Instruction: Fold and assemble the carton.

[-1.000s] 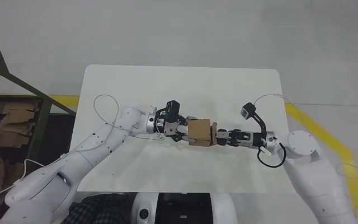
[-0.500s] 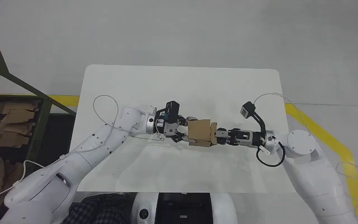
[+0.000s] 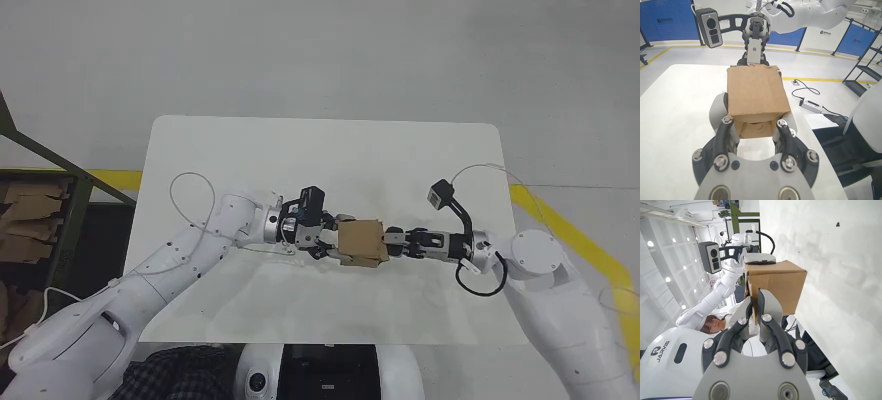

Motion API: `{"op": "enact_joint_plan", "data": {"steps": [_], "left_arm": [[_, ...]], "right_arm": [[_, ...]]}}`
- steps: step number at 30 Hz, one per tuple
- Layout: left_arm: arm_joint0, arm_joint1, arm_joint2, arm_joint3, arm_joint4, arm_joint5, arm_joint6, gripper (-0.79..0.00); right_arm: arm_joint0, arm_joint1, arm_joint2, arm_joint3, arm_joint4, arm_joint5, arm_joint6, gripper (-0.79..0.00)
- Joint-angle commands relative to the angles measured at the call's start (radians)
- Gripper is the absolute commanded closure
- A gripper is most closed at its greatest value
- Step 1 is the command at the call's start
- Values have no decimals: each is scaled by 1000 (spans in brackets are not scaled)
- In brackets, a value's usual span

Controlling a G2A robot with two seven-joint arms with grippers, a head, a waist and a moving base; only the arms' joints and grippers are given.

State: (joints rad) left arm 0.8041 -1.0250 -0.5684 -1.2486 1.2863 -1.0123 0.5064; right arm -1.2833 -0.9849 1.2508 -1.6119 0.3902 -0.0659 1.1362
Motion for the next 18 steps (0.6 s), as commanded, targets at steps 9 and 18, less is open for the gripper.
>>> {"op": "enact_joint_plan", "data": {"steps": [9, 18], "left_arm": [[-3, -1, 2, -2, 3, 0, 8, -332], [-5, -1, -9, 24, -12, 0, 19, -336]], "right_arm": [[18, -3, -24, 2, -8, 12, -9, -3], [19, -2, -23, 5, 6, 4, -6, -120]]}}
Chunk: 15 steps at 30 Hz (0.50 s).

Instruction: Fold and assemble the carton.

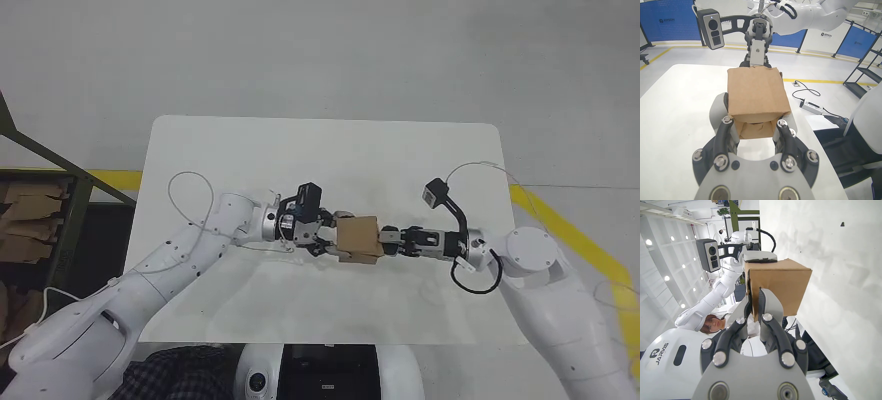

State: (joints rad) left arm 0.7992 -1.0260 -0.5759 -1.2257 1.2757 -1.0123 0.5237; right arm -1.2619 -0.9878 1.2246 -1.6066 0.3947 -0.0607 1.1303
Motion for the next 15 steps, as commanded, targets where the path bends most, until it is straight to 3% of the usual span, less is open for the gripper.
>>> {"op": "enact_joint_plan", "data": {"steps": [1, 15], "left_arm": [[0, 1, -3, 2, -2, 0, 1, -339], [3, -1, -10, 11, -9, 0, -8, -342]], "right_arm": [[-5, 1, 5, -1, 4, -4, 1, -120], [-32, 7, 22, -17, 11, -17, 4, -95]]}}
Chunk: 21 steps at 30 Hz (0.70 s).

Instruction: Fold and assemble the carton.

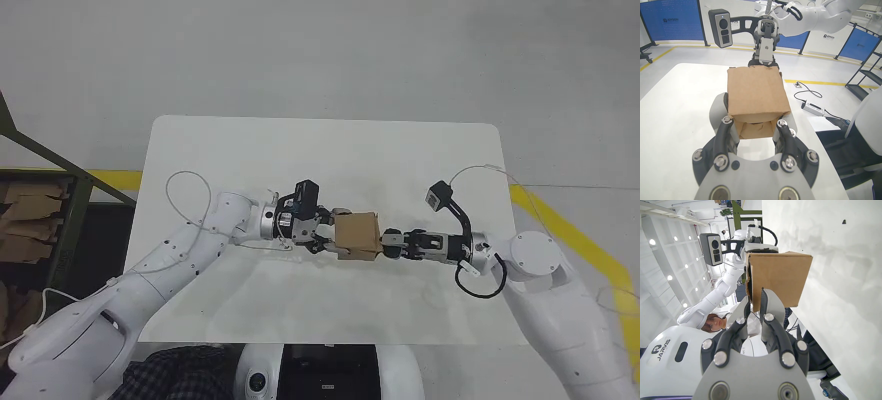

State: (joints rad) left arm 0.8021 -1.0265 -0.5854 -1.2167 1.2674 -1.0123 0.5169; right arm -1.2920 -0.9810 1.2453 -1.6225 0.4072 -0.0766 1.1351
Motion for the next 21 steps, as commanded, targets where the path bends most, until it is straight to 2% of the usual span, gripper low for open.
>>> {"op": "enact_joint_plan", "data": {"steps": [1, 3, 5, 21], "left_arm": [[0, -1, -1, 3, -2, 0, -2, -342], [-1, -1, -2, 4, -3, 0, -4, -342], [0, -2, -4, 6, -7, 0, -5, -342], [3, -6, -15, -2, -20, 0, -21, -345]], "right_arm": [[-4, 1, 2, -3, -1, -1, 0, -86], [-8, 2, 4, -7, -3, -2, -2, -37], [-12, 3, 5, -12, -8, 0, -3, -25], [7, 1, -21, -24, -25, 15, -8, 0]]}}
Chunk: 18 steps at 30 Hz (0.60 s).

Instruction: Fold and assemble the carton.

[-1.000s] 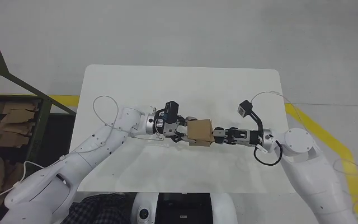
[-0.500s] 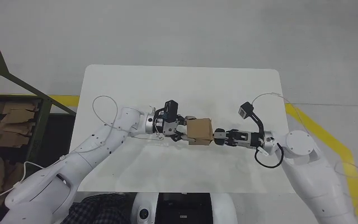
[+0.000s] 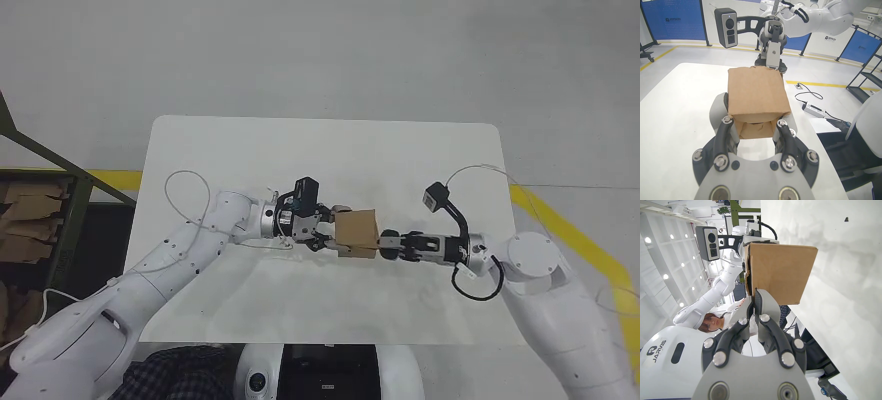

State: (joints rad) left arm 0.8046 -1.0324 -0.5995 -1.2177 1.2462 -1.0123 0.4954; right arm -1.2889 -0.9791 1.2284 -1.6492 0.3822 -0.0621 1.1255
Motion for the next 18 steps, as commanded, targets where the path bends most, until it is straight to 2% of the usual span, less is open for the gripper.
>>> {"op": "enact_joint_plan", "data": {"steps": [1, 7, 9, 18], "left_arm": [[1, 0, -2, -1, 2, 0, 1, -345], [5, 1, -6, 3, 1, 0, 0, -342], [6, 1, -7, 8, 0, 0, -1, -342], [3, -3, -6, 50, 4, 0, -10, -339]], "right_arm": [[8, -1, -8, 5, -1, 0, 1, 0], [21, -4, -24, 12, 1, 0, 5, 0], [21, -4, -25, 16, 7, -4, 9, -22], [-9, 4, 16, 27, 30, -22, 10, -40]]}}
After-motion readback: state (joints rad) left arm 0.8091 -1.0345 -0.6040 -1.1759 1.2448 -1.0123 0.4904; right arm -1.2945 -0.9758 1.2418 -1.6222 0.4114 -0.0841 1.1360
